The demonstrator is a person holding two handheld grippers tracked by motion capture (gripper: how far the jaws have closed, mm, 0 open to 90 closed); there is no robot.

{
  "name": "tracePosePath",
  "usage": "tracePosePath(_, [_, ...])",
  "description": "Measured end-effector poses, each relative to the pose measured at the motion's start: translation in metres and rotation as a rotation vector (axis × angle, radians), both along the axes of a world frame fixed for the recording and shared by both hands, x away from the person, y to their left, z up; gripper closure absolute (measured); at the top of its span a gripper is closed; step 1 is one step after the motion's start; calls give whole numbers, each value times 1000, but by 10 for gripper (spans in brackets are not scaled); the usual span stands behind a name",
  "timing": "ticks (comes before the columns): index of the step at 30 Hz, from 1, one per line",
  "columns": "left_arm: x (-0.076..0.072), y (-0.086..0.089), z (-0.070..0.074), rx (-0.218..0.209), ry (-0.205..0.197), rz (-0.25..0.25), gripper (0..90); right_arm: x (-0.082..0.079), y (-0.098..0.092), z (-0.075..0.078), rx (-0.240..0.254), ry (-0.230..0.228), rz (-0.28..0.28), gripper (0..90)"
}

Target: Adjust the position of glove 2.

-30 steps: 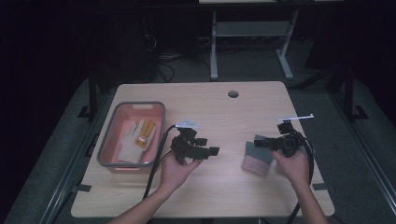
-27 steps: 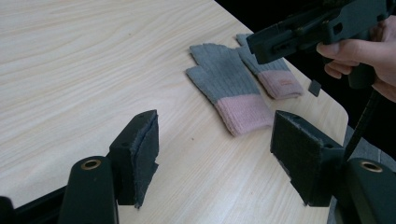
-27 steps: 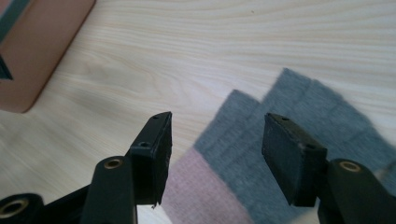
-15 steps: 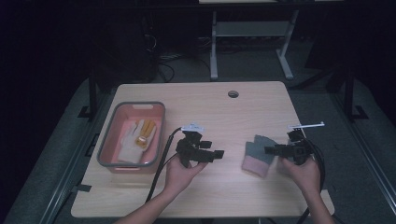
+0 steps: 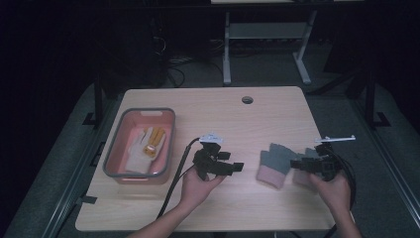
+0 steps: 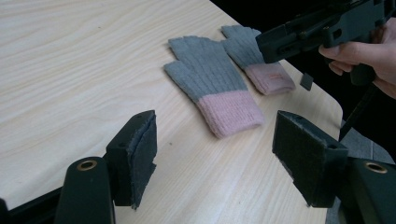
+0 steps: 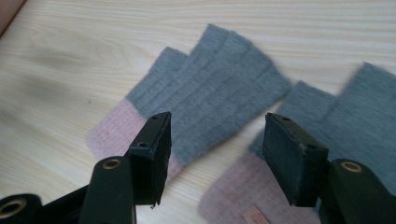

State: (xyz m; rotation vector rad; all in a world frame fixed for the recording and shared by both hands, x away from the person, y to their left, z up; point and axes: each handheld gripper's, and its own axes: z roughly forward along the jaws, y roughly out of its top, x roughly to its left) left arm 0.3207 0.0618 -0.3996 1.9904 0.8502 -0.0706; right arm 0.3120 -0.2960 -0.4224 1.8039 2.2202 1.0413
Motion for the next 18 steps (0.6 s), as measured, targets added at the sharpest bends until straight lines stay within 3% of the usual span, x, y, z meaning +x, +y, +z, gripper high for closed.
tracePosePath(8, [-1,-7,-5,6,8,-16,302,-6,-21,-5,-40,0,-38,425])
tracePosePath(13, [-3,-11,-6,8,6,-20,300,-9,-30,-12,-88,14,-69,439])
tracePosePath(18, [-4,-15,-9,13,10,-33,299,-10,-32,-21,-159,20,-61,449])
